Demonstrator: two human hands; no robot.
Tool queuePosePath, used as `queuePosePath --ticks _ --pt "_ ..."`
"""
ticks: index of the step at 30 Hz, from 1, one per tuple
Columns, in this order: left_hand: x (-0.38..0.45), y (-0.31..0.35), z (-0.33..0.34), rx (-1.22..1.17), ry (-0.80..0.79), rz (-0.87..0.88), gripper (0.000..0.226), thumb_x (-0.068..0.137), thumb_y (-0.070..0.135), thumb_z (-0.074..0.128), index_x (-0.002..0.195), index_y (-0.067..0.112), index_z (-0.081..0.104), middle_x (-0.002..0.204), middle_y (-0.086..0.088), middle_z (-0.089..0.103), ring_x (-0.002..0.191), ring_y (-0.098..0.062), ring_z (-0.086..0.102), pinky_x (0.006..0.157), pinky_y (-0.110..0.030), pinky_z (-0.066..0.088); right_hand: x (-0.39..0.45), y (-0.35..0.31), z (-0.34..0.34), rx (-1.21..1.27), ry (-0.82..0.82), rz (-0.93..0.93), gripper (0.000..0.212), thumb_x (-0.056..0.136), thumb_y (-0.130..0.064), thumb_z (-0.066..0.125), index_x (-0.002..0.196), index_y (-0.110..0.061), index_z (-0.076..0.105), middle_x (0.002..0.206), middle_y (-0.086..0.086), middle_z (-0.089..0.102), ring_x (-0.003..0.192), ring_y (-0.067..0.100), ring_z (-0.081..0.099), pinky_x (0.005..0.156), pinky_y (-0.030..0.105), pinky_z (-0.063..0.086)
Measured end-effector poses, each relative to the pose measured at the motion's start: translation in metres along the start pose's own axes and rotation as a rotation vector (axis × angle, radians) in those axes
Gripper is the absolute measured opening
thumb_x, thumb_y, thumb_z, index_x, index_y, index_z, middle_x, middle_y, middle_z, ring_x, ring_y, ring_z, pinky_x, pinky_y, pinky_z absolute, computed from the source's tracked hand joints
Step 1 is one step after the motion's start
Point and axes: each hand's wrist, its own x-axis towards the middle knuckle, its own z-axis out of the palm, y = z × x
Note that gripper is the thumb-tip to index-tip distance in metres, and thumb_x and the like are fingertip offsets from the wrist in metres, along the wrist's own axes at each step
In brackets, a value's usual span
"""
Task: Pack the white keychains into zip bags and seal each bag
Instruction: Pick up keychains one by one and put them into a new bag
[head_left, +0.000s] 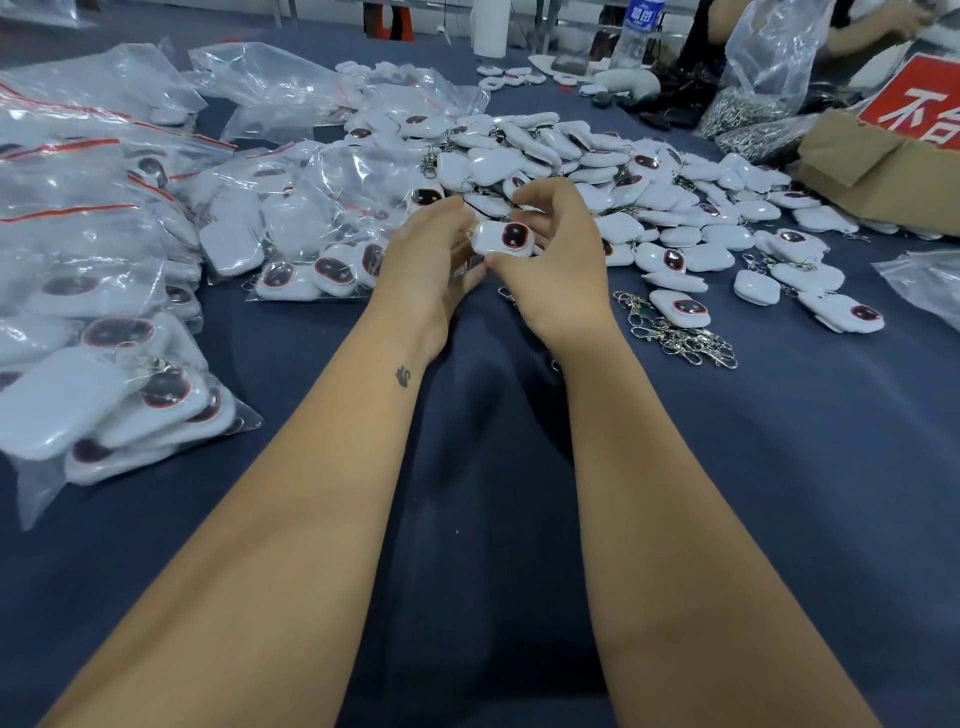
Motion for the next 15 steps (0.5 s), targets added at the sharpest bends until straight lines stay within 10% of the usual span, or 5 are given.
queuePosePath --ticks 9,15 --pt "-0.004 0.005 -0.002 0.024 -0.090 0.038 0.035 0.088 -0.015 0.045 0.110 0.002 0.066 0.063 0.000 0.070 0.054 -0.006 0.064 0.057 -0.017 0.052 -0.003 -0.003 0.014 -0.042 0.045 -0.065 0.056 0.084 0.008 0.053 0.136 -0.011 0.047 0.134 0.004 0.046 0.119 0.015 0.052 0.103 0.025 0.044" --pt "-0.007 0.003 0.000 0.033 -0.054 0.025 0.028 0.088 -0.014 0.053 0.111 -0.001 0.064 0.077 -0.010 0.071 0.058 -0.011 0.069 0.053 -0.018 0.052 -0.001 -0.008 0.017 0.203 0.010 0.124 0.031 0.083 0.006 0.046 0.101 -0.007 0.069 0.087 0.003 0.068 0.076 0.013 0.058 0.068 0.028 0.049"
